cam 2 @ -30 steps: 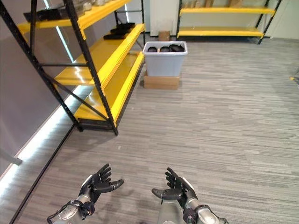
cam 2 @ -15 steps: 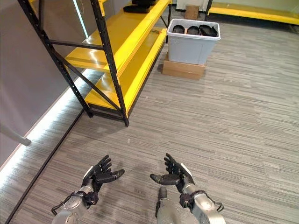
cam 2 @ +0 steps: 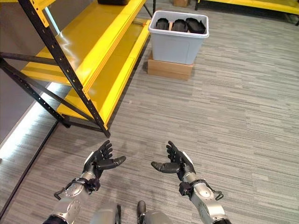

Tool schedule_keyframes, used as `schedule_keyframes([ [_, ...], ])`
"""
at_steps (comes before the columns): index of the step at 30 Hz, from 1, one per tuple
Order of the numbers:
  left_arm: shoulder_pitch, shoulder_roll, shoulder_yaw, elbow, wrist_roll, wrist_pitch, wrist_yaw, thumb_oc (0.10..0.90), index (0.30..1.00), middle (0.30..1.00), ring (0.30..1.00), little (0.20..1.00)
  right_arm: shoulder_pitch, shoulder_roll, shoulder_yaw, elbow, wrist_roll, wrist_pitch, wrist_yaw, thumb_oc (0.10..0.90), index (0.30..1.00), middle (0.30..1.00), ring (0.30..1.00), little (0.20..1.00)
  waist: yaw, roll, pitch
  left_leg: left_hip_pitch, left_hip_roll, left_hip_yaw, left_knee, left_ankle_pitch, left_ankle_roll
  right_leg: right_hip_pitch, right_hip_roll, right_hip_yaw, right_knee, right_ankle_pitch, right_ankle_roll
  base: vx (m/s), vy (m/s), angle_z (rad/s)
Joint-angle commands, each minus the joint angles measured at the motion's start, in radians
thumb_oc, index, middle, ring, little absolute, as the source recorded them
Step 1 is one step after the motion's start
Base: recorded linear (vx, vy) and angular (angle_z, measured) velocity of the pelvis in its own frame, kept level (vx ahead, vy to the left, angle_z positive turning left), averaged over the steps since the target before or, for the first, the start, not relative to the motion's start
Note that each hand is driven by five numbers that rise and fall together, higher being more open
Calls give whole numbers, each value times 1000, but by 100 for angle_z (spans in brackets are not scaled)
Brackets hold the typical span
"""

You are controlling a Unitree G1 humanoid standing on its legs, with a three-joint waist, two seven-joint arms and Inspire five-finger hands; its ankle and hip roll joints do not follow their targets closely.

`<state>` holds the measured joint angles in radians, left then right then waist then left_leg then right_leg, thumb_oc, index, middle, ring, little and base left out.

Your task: Move parts from the plastic box to the shelf.

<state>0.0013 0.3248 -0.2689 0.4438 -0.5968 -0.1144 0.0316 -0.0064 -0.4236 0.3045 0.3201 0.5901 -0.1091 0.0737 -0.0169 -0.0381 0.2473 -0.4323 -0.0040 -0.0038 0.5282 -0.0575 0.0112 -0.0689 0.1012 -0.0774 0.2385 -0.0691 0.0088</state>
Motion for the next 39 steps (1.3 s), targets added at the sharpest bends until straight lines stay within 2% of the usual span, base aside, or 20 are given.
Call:
schedule_keyframes([
  [1,-7,1,23,-90,-5,-95,-26,900,1000,1000,1000,1000,22,-62,-49,-99,-18,-98,11,900,1000,1000,1000,1000,57,43,-14,101,23,-52,-417,239,-65,85,-79,51,-180,21,-3,338,51,-119],
  [2,-3,1,22,-94,-4,-95,-32,900,1000,1000,1000,1000,31,-58,-53,-100,-26,-98,16,900,1000,1000,1000,1000,61,44,-16,105,22,-48,-446,256,-72,111,-74,55,-190,16,-1,579,153,-126],
  [3,7,-5,26,-91,9,-97,-32,900,1000,1000,1000,1000,58,-24,-53,-94,-35,-90,27,900,1000,1000,1000,1000,64,41,-43,164,-6,-55,-480,228,-46,179,-81,75,-211,-19,7,537,157,-70],
  [10,-45,1,31,-79,-8,-113,4,900,1000,1000,1000,1000,-1,5,-44,-83,-17,-86,9,900,1000,1000,1000,1000,66,9,-87,161,-26,-9,-427,151,-7,200,-143,91,-232,-30,36,242,116,-26],
  [11,-56,6,41,-80,-11,-116,18,900,1000,1000,1000,1000,-27,9,-40,-79,-24,-86,-1,900,1000,1000,1000,1000,75,-3,-97,153,-35,8,-398,111,8,196,-163,91,-211,-25,52,264,147,-10],
  [14,-72,9,43,-74,-8,-113,34,900,1000,1000,1000,1000,-40,22,-39,-72,-32,-85,-8,900,1000,1000,1000,1000,80,-18,-100,151,-51,26,-361,56,29,147,-174,76,-76,7,82,184,105,-18],
  [16,-78,20,38,-81,1,-113,38,900,1000,1000,1000,1000,-42,27,-33,-78,-31,-81,-8,900,1000,1000,1000,1000,71,-20,-88,172,-65,22,-359,28,48,60,-170,70,90,96,112,134,92,-8],
  [18,-85,30,31,-89,1,-109,42,900,1000,1000,1000,1000,-48,28,-21,-91,-42,-74,-1,900,1000,1000,1000,1000,49,-5,-54,222,-74,17,-362,1,73,-27,-153,58,296,196,135,146,130,7],
  [19,-82,30,31,-93,1,-109,44,900,1000,1000,1000,1000,-47,26,-17,-94,-48,-72,1,900,1000,1000,1000,1000,43,11,-44,245,-67,17,-372,-3,79,-70,-154,38,344,195,135,301,201,11],
  [20,-82,31,35,-90,2,-105,46,900,1000,1000,1000,1000,-43,28,-15,-104,-57,-66,0,900,1000,1000,1000,1000,32,42,-30,297,-57,22,-393,-21,88,-161,-190,-22,365,168,114,238,144,7],
  [21,-82,31,35,-90,2,-106,46,900,1000,1000,1000,1000,-43,28,-15,-104,-57,-66,0,900,1000,1000,1000,1000,30,39,-27,301,-60,20,-393,-22,88,-159,-193,-22,371,162,115,298,101,-1],
  [24,-87,23,37,-76,-10,-109,37,900,1000,1000,1000,1000,-51,19,-16,-115,-48,-66,-2,900,1000,1000,1000,1000,3,52,-10,378,-68,-3,-412,-46,65,-215,-203,-28,137,102,89,344,-54,-3],
  [27,-98,10,40,-56,-10,-114,30,900,1000,1000,1000,1000,-60,13,-23,-104,-62,-66,-13,900,1000,1000,1000,1000,-15,53,-2,446,-66,-29,-449,-79,32,-237,-283,10,-189,203,121,406,-134,35],
  [28,-96,8,42,-49,-8,-114,31,900,1000,1000,1000,1000,-58,16,-27,-105,-73,-65,-19,900,1000,1000,1000,1000,-17,53,-4,465,-60,-37,-464,-85,21,-255,-316,18,-231,240,136,262,-97,24],
  [30,-86,6,43,-54,-5,-116,34,900,1000,1000,1000,1000,-40,15,-42,-113,-91,-61,-25,900,1000,1000,1000,1000,-29,54,-8,525,-44,-58,-495,-103,7,-268,-345,38,-263,293,159,368,-135,24],
  [31,-86,5,43,-55,-5,-116,34,900,1000,1000,1000,1000,-40,15,-43,-114,-91,-61,-25,900,1000,1000,1000,1000,-29,56,-5,530,-41,-59,-497,-104,7,-263,-343,35,-264,293,159,593,-268,31],
  [32,-89,1,35,-53,-5,-118,27,900,1000,1000,1000,1000,-19,12,-57,-123,-80,-66,-17,900,1000,1000,1000,1000,-37,33,-19,565,-38,-86,-494,-125,-6,-242,-325,52,-244,315,158,458,-264,62],
  [35,-99,-17,16,-37,-12,-116,23,900,1000,1000,1000,1000,-21,-8,-66,-116,-54,-73,-17,900,1000,1000,1000,1000,-59,50,-50,573,31,-115,-448,-118,-41,-239,-282,16,-190,267,132,456,-301,114],
  [37,-102,-20,12,-42,-19,-115,21,900,1000,1000,1000,1000,-18,-13,-69,-118,-48,-78,-19,900,1000,1000,1000,1000,-70,56,-55,562,80,-111,-384,-55,-65,-227,-248,-16,-136,205,99,372,-288,67],
  [39,-97,-19,14,-56,-29,-114,22,900,1000,1000,1000,1000,-14,-17,-61,-116,-36,-84,-17,900,1000,1000,1000,1000,-69,57,-53,523,118,-110,-227,68,-70,-189,-208,-32,-101,151,62,298,-250,26],
])
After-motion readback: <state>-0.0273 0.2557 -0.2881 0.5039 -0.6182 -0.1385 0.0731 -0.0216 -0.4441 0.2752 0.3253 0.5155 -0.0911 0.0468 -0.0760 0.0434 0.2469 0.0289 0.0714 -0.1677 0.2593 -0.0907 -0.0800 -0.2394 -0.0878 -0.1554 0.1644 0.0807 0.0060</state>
